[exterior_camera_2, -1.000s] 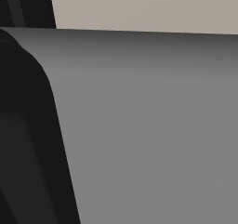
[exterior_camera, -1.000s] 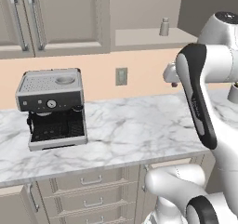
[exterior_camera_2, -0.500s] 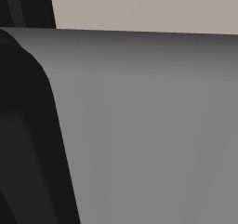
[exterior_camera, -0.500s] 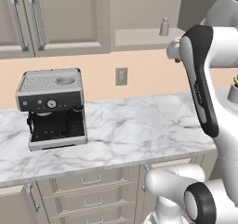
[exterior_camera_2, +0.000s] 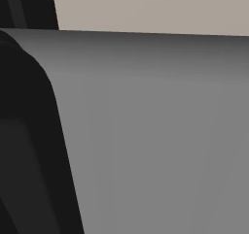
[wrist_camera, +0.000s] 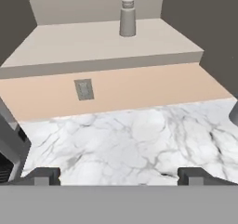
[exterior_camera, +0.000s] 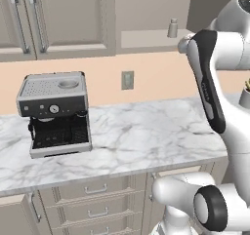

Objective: Move the mustard and shaker from the cabinet to the dining counter.

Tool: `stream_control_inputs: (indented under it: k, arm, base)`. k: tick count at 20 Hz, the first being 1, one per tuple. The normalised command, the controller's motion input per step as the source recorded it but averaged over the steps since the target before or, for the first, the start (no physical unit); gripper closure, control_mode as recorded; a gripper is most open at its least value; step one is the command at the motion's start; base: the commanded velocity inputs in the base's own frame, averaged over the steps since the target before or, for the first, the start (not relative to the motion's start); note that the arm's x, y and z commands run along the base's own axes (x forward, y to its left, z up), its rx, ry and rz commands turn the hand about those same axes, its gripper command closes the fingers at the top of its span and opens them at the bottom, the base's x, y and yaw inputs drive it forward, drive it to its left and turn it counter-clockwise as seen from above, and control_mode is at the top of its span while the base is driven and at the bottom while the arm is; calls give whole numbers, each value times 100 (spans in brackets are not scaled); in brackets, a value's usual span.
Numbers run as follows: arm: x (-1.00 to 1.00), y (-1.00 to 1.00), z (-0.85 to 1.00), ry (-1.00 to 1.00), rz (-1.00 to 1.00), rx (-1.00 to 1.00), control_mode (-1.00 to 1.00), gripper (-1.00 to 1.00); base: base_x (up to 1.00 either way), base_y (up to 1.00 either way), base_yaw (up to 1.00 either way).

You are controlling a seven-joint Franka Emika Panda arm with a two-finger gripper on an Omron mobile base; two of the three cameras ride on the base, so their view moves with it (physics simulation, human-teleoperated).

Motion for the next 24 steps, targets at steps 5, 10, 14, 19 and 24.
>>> stream_control_inputs:
  k: [5, 10, 14, 19, 24]
  arm:
    - [94, -35, 1, 0, -2, 1, -100, -100]
    - [100, -32, 0, 0, 0, 4, -100, -100]
    - [100, -19, 0, 0, 0, 2, -100, -100]
    - [85, 0, 20, 0, 0, 0, -100, -100]
    - [85, 0, 10, 1, 0, 0, -100, -100]
  base:
    - [0, 0, 0]
    - [0, 0, 0]
    - [0, 0, 0]
    - [0, 0, 0]
    - [0, 0, 0]
